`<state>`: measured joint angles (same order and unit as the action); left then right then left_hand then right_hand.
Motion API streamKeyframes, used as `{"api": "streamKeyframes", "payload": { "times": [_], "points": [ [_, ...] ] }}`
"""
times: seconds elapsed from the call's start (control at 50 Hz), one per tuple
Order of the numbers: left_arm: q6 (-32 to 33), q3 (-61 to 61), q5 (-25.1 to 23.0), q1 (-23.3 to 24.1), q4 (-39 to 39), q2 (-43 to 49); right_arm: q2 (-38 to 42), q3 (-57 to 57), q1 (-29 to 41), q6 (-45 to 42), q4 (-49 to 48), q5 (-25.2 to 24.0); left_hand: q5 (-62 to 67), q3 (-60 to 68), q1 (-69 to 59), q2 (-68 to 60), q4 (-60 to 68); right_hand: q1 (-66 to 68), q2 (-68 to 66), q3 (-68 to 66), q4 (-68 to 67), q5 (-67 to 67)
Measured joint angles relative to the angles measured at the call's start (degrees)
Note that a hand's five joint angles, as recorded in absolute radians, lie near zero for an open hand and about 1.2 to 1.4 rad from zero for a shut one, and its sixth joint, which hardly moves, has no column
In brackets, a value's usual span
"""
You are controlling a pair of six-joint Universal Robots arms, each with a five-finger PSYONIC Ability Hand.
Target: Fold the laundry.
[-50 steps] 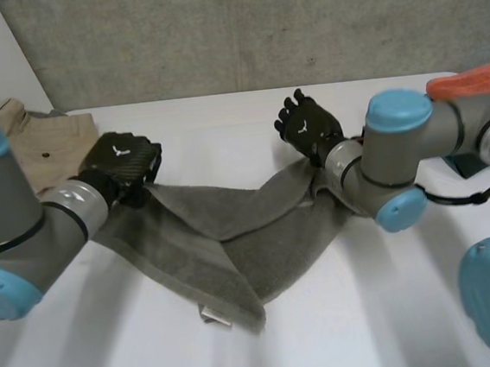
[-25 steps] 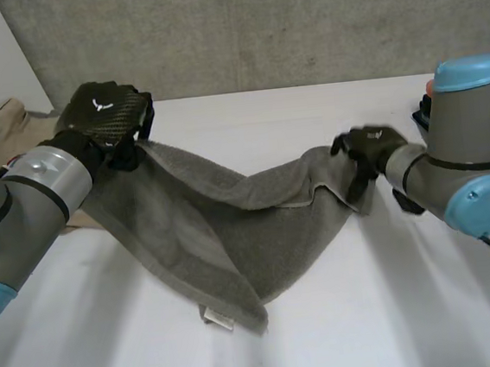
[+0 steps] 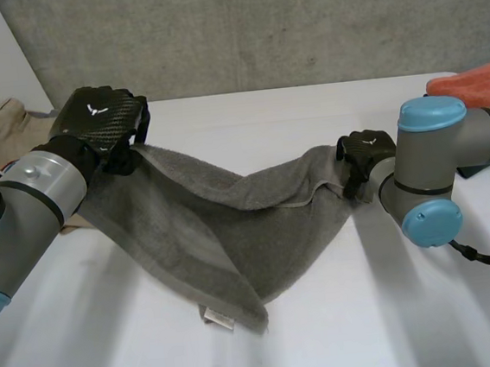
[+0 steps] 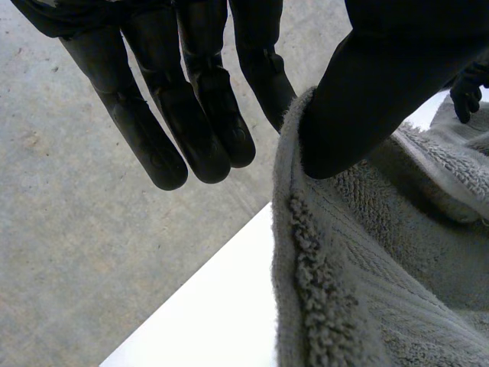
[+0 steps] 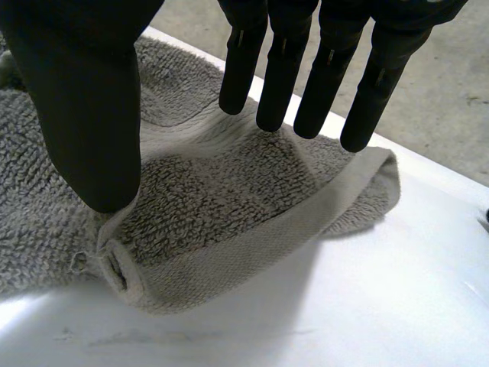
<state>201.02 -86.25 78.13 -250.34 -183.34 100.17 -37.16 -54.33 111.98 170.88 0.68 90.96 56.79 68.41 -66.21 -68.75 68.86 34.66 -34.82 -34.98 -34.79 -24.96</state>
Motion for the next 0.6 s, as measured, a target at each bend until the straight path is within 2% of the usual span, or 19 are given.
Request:
{"api": "streamKeyframes", "payload": {
  "times": [0.12, 0.18, 0.22, 0.34, 0.4, 0.56, 0.6],
  "points": [
    [-0.02, 0.03, -0.07, -0.45, 0.0, 0.04, 0.54, -0.02, 0.0, -0.44, 0.14, -1.48, 0.01, 0.0, 0.0, 0.0, 0.0, 1.19, -1.36, -1.32, -1.37, -0.51],
    [0.02, 0.08, -0.08, -0.65, 0.0, 0.16, 0.14, 0.02, -0.12, -0.53, 0.75, -1.81, 0.0, 0.0, 0.0, 0.0, 0.0, 25.83, -25.93, -25.14, -24.5, -24.02],
    [0.08, 0.1, -0.07, -0.74, 0.0, 0.32, -0.65, 0.02, -0.31, -0.7, 1.28, -1.89, 0.0, 0.0, 0.0, 0.0, 0.0, 30.97, -32.26, -31.6, -32.01, -31.2],
    [0.41, 0.15, -0.13, -1.29, 0.29, 0.83, -6.25, -1.08, -1.5, -4.0, 5.58, -2.88, 0.02, 0.0, 0.0, 0.0, 0.0, 30.97, -32.64, -32.76, -33.52, -31.94],
    [1.0, 0.16, -0.37, -1.92, 0.97, 0.98, -12.61, -3.08, -3.18, -11.45, 11.26, -4.79, 0.0, 0.0, 0.0, 0.0, 0.0, 30.97, -32.64, -32.76, -33.51, -31.94],
    [7.05, 0.9, -2.67, -3.76, 7.05, 2.81, -30.18, -14.48, -8.39, -44.49, 31.62, -8.4, 0.0, 0.0, 0.0, 0.0, 0.0, 30.97, -32.64, -32.76, -33.56, -31.94],
    [8.49, 1.3, -3.05, -3.92, 8.43, 3.92, -31.74, -16.0, -8.68, -47.36, 32.73, -8.57, 0.0, 0.0, 0.0, 0.0, 0.0, 30.97, -32.64, -32.76, -33.58, -31.95]
  ]
}}
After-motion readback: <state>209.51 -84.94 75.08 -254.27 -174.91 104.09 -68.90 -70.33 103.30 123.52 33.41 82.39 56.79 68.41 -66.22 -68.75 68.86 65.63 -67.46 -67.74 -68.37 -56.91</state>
